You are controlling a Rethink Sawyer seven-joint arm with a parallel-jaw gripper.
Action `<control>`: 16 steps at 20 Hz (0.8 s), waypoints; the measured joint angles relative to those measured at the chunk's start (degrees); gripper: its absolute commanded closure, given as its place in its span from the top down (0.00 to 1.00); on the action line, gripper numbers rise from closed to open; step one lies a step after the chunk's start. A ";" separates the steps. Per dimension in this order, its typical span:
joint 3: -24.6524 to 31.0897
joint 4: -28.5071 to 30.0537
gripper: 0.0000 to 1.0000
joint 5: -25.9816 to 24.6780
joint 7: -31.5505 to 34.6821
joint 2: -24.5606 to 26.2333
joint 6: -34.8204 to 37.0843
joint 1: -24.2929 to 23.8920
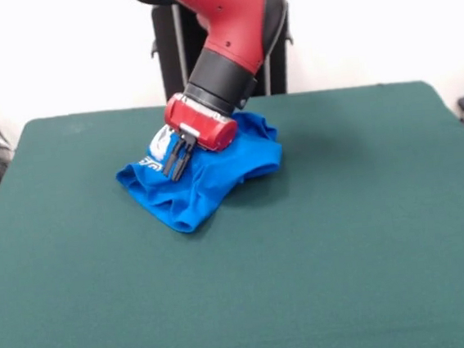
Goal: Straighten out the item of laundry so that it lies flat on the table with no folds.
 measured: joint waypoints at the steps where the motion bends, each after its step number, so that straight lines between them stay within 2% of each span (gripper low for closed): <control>1: 0.15 0.00 0.00 -0.29 0.00 -0.35 0.00 -0.26; 9: 0.92 0.01 0.00 -2.95 0.00 -3.31 0.66 -1.79; 16: 1.87 0.02 0.00 -8.48 0.00 -8.69 6.47 -2.93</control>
